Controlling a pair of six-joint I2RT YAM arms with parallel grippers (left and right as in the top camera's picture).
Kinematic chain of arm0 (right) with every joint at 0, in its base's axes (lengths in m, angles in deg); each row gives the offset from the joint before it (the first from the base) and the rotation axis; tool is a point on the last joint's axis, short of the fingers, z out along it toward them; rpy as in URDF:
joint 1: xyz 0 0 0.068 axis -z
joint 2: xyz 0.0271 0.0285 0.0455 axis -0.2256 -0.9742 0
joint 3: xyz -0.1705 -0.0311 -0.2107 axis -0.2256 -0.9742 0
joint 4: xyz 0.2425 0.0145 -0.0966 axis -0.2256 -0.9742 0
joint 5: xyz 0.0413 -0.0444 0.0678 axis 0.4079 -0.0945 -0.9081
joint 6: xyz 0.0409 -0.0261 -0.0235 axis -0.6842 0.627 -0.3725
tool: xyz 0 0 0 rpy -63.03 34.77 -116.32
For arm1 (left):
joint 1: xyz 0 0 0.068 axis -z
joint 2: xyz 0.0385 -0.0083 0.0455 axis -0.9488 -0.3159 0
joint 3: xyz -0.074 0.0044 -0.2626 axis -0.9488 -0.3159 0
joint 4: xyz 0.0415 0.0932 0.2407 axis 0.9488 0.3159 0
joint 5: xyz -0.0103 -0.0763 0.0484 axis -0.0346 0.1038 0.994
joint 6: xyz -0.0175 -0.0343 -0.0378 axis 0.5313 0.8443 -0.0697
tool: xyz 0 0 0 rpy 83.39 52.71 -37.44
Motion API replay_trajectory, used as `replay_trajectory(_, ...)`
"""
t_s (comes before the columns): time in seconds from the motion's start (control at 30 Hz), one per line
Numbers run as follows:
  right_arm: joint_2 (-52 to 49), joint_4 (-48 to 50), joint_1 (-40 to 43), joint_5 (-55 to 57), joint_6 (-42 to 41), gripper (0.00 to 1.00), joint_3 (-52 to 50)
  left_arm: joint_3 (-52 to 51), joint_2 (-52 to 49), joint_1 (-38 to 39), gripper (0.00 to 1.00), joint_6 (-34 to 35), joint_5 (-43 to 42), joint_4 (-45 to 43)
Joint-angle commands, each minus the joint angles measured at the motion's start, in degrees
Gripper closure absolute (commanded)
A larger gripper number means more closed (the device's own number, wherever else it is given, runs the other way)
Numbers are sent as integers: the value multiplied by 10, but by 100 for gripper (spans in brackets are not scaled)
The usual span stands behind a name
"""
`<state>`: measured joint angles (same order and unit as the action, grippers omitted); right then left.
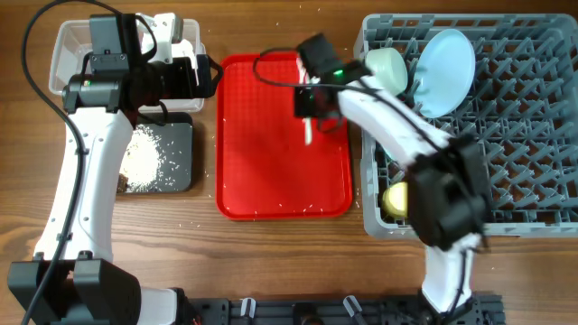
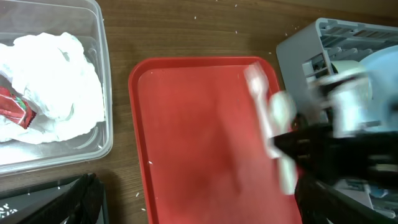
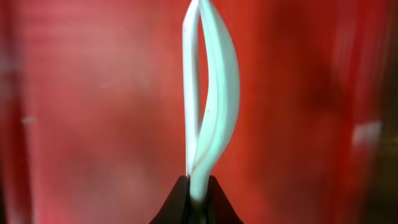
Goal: Sort waste into correct bins and load items into the dishwasher rack
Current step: 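Insert the fork and spoon into the dish rack and release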
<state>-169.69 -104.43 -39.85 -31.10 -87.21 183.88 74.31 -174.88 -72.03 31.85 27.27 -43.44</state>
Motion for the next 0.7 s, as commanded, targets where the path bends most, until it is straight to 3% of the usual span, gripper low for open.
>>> replay_trajectory(0.0,143,-49,30,-35,186,96,15,5,0,0,0,-11,3,-1)
replay_trajectory(0.17,281,-180,92,-47,261,96,15,5,0,0,0,-11,3,-1)
replay_trajectory(0.27,349,-273,172,-40,207,96,14,5,0,0,0,-11,3,-1)
replay_trajectory(0.37,356,-363,241,45,135,96,1,5,0,0,0,-11,3,-1)
replay_trajectory(0.47,356,-379,278,71,110,96,-64,5,0,0,0,-11,3,-1)
replay_trajectory(0.67,356,-294,303,118,113,96,-231,5,0,0,0,-11,3,-1)
